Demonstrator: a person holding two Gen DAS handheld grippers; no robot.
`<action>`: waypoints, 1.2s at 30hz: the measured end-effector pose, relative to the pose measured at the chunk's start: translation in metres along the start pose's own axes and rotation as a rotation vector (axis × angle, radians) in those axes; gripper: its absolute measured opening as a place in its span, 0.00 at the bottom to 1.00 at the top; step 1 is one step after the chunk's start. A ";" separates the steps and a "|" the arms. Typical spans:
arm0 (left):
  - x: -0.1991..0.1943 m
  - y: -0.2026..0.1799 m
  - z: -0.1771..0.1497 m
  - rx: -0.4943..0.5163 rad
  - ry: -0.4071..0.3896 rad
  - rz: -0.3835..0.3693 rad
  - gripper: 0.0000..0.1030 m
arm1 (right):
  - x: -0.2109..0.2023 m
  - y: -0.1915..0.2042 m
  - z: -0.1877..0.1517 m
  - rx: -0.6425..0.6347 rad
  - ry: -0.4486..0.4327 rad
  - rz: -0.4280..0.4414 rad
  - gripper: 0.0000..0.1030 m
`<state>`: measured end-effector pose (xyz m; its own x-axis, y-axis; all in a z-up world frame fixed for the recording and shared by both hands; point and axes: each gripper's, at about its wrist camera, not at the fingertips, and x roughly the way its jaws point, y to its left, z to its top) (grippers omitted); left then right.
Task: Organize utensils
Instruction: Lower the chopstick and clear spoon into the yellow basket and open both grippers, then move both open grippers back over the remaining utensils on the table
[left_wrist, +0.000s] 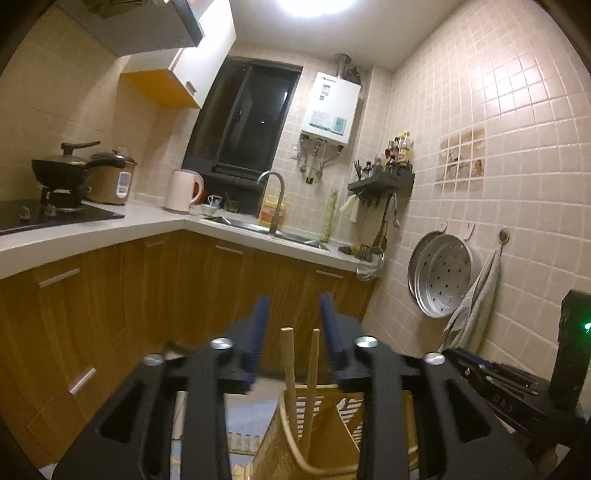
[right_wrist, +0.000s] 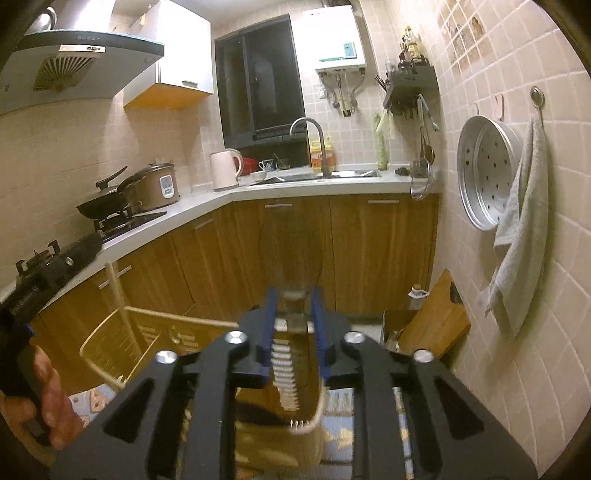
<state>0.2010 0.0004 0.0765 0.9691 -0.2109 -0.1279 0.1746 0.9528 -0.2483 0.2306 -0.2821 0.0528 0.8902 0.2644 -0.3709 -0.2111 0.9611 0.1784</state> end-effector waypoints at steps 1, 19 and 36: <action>-0.006 0.001 0.002 0.003 0.000 -0.003 0.29 | -0.005 -0.003 -0.001 0.013 0.001 0.005 0.32; -0.069 0.008 0.017 -0.083 0.368 -0.148 0.38 | -0.094 -0.001 0.001 0.072 0.224 0.006 0.47; -0.081 0.008 -0.108 0.079 0.950 -0.092 0.37 | -0.093 0.027 -0.105 0.079 0.724 0.032 0.34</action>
<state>0.1048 0.0019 -0.0187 0.4109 -0.3420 -0.8451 0.2881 0.9282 -0.2356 0.0995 -0.2723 -0.0036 0.3883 0.3056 -0.8694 -0.1789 0.9505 0.2542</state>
